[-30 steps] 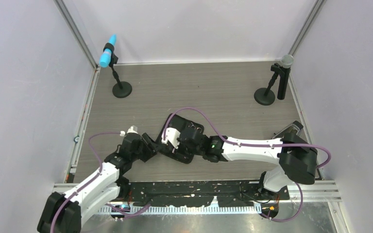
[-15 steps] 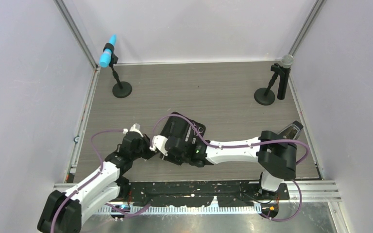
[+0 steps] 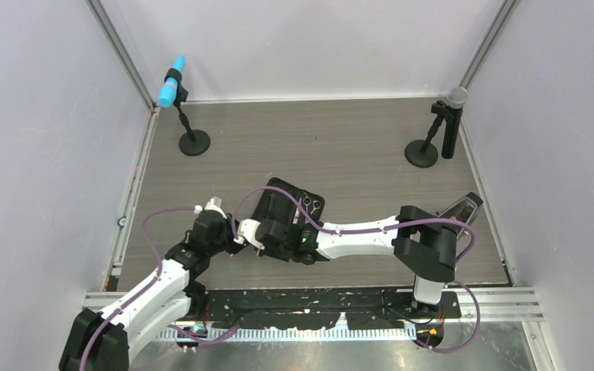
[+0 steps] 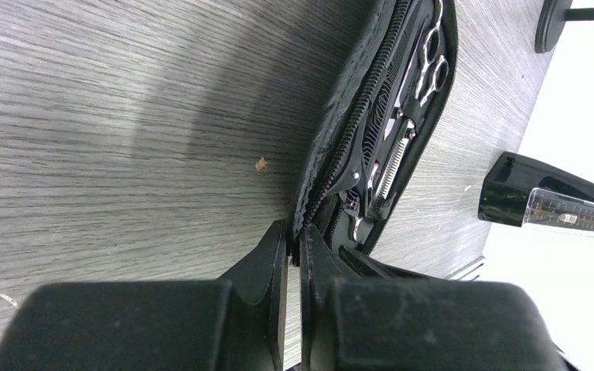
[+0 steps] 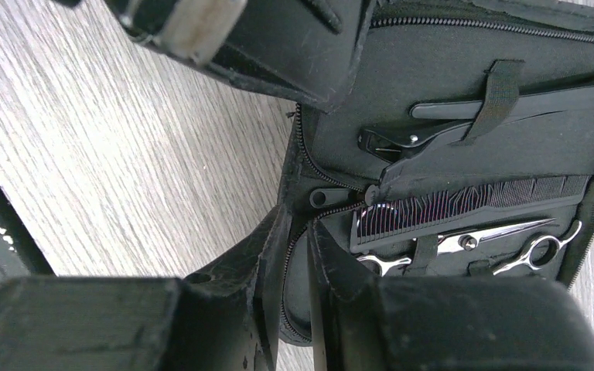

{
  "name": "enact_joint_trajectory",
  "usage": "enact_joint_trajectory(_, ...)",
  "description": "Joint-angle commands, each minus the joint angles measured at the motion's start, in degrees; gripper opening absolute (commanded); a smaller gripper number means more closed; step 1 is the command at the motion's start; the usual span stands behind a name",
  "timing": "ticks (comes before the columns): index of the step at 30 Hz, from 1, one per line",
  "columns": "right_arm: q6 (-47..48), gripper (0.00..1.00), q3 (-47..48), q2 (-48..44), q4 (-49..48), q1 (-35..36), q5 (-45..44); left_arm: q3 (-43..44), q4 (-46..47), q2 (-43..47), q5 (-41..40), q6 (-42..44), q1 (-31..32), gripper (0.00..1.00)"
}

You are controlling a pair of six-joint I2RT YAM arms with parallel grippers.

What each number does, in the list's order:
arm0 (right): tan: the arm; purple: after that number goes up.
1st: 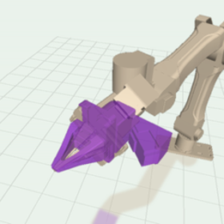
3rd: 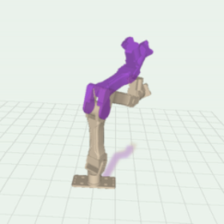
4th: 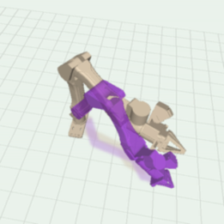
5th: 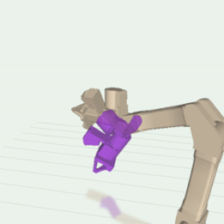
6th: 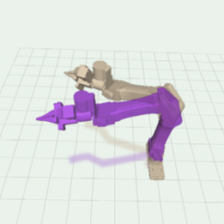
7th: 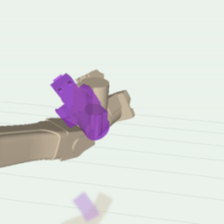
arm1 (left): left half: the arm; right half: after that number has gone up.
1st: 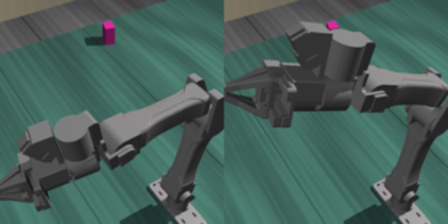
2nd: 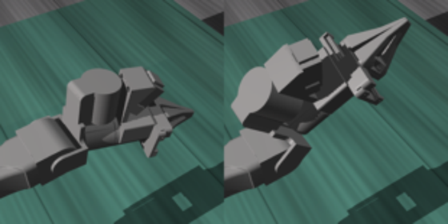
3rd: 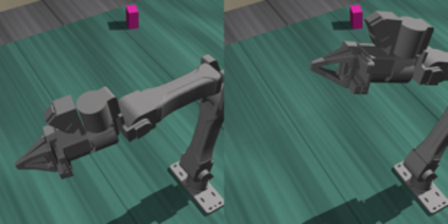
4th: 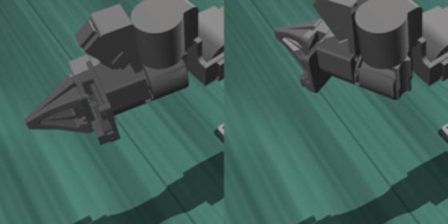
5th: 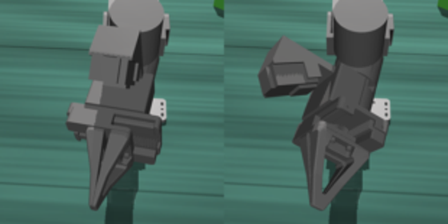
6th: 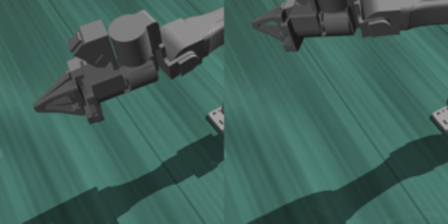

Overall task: Sort the hair-cutting tools
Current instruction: Place the comb in the hairdressing tool bag.

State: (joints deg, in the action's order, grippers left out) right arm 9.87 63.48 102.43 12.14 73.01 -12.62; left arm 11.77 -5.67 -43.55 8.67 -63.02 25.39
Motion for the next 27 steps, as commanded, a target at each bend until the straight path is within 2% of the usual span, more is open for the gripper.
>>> enact_joint_trajectory(1, 4.9, 0.24, 2.5, 0.6, 0.3, -0.5, -0.6, 0.5, 1.5, -0.1, 1.3, -0.7, -0.1, 0.01)
enact_joint_trajectory(9, 10.2, 0.27, 2.6, 1.8, 0.6, -1.2, 2.5, 0.7, 1.5, -0.5, 1.6, -0.7, -0.1, 0.01)
enact_joint_trajectory(20, 10.3, 0.29, 3.3, 5.1, 0.5, -4.1, 4.7, 0.5, 2.3, -0.7, 2.3, -0.7, -0.1, 0.0)
enact_joint_trajectory(27, 8.2, 0.24, 2.2, 7.3, 0.1, -6.9, 4.6, -0.1, 3.1, -1.0, 2.7, -1.2, 0.0, 0.0)
